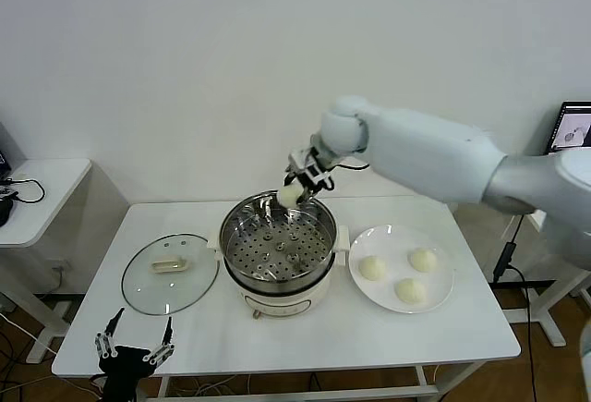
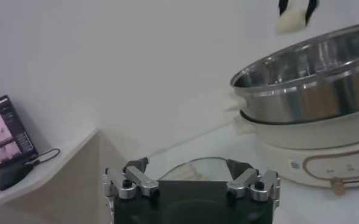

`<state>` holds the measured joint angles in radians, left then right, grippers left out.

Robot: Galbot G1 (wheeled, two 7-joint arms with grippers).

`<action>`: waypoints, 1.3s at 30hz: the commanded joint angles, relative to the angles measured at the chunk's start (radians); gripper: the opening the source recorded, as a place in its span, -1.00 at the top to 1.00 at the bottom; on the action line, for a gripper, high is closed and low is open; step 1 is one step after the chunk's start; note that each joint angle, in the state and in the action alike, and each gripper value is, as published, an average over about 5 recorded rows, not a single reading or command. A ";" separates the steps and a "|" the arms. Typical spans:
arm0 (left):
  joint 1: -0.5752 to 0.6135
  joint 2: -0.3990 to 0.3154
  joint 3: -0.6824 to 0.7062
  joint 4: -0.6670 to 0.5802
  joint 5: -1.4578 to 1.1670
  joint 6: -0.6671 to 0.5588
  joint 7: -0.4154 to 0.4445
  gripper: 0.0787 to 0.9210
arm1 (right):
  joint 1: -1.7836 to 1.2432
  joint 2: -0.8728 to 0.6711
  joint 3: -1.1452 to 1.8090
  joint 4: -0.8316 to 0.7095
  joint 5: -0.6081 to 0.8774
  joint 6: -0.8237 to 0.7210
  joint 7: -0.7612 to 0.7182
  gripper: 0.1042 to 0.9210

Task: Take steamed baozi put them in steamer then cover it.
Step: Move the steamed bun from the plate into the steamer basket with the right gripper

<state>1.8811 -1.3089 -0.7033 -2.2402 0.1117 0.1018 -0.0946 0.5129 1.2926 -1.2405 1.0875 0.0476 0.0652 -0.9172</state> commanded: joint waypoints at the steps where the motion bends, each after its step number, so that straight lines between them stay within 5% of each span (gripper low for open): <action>1: 0.000 0.002 -0.005 0.001 -0.001 0.001 0.000 -0.77 | -0.061 0.085 -0.046 -0.100 -0.145 0.189 0.037 0.05; 25: -0.022 -0.002 -0.006 0.011 -0.003 0.008 0.008 -0.77 | -0.125 0.172 0.000 -0.289 -0.317 0.419 0.108 -0.07; 29: -0.019 -0.003 -0.004 0.008 -0.002 0.009 0.009 -0.77 | -0.121 0.171 -0.003 -0.287 -0.314 0.427 0.107 -0.24; 34: -0.014 -0.007 -0.002 0.000 0.000 0.009 0.009 -0.77 | -0.078 0.142 -0.011 -0.233 -0.211 0.384 0.074 -0.59; 39: -0.006 -0.007 -0.006 -0.010 0.001 0.009 0.009 -0.77 | 0.029 0.058 -0.031 -0.071 0.013 0.179 -0.015 -0.75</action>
<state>1.8770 -1.3160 -0.7112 -2.2503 0.1124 0.1110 -0.0856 0.4543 1.4098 -1.2609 0.8931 -0.1356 0.3943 -0.8630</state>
